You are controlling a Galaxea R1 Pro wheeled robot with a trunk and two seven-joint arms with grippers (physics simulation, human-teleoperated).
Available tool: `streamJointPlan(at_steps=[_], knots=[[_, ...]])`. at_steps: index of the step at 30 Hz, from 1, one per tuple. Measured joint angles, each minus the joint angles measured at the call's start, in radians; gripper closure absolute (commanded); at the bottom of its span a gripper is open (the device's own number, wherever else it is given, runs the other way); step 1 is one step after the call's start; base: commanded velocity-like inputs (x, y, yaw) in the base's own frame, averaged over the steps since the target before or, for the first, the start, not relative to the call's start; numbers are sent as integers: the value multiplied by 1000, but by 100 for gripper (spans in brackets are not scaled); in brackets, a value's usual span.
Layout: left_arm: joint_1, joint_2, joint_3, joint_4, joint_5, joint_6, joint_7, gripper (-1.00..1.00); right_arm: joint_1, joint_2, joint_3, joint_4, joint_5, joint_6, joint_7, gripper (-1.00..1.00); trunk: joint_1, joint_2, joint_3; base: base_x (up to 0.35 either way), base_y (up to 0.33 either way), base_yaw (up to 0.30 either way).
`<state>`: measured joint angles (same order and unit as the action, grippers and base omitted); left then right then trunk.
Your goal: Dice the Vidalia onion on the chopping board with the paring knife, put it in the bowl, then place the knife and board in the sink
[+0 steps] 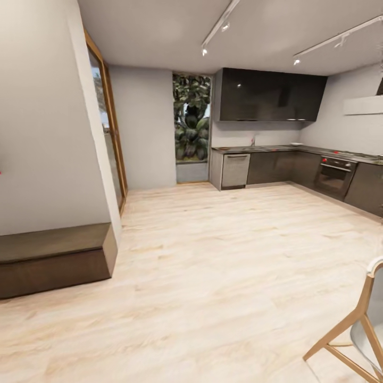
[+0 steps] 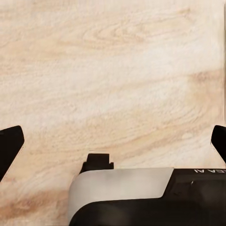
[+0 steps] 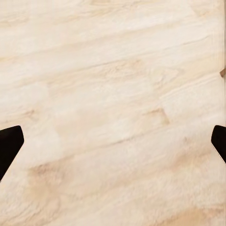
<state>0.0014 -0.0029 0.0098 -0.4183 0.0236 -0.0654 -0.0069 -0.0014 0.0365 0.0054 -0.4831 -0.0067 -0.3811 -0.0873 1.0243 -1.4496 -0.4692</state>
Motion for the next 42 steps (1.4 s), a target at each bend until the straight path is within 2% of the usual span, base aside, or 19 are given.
streamJointPlan(at_steps=[42], knots=[[0, 0, 0, -1, 0, 0, 0, -100, 0, 0, 0, 0, 1, 0, 0, -100, 0, 0, 0, 345, 0, -121]])
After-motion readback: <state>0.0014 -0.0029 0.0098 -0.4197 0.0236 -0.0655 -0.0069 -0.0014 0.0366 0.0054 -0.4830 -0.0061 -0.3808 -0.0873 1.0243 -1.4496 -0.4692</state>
